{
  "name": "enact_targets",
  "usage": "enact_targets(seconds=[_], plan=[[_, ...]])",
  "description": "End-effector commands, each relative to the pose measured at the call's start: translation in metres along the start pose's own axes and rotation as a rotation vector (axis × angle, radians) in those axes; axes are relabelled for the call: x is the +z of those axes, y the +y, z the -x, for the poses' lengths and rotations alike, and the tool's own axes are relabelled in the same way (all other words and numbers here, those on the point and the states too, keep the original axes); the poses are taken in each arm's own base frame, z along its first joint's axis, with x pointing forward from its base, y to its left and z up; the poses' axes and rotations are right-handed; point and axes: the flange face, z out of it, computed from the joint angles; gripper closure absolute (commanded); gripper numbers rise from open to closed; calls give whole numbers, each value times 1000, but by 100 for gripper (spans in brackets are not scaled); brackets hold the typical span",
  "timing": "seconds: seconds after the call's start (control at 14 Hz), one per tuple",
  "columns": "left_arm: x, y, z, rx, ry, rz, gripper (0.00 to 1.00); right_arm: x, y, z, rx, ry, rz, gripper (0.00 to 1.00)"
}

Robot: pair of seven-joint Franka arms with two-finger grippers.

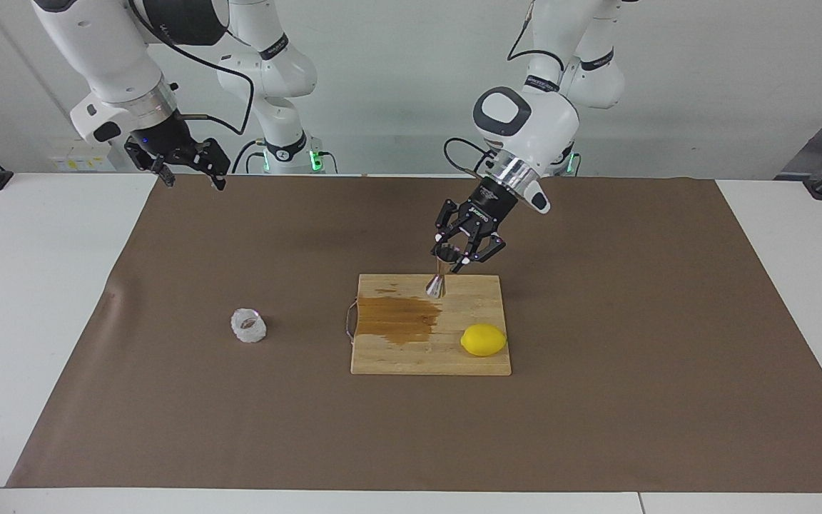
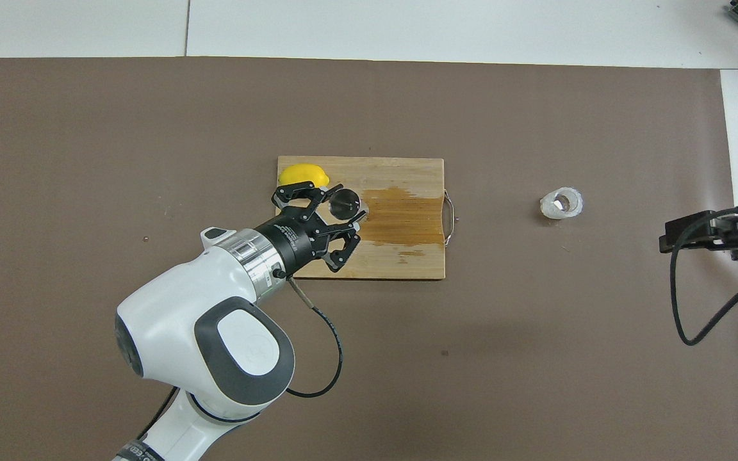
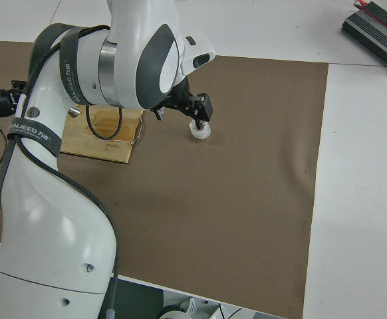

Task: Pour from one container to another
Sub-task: 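Carry the dark cup with the left gripper onto the wooden board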

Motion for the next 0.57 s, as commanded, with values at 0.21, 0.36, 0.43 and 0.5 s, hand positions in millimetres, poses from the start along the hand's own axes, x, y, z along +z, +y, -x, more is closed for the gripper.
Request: enact_targets(seconds=[0.21, 0.36, 0.43, 0.5], plan=[[59, -20, 7, -28, 12, 32, 100, -2, 4, 0, -3, 4, 10, 0], [67, -22, -2, -35, 30, 45, 100, -2, 4, 0, -3, 4, 10, 0], [73, -31, -4, -31, 39, 45, 100, -2, 3, 0, -3, 4, 8, 0], [78, -35, -6, -20, 45, 53, 100, -2, 3, 0, -3, 4, 8, 0]])
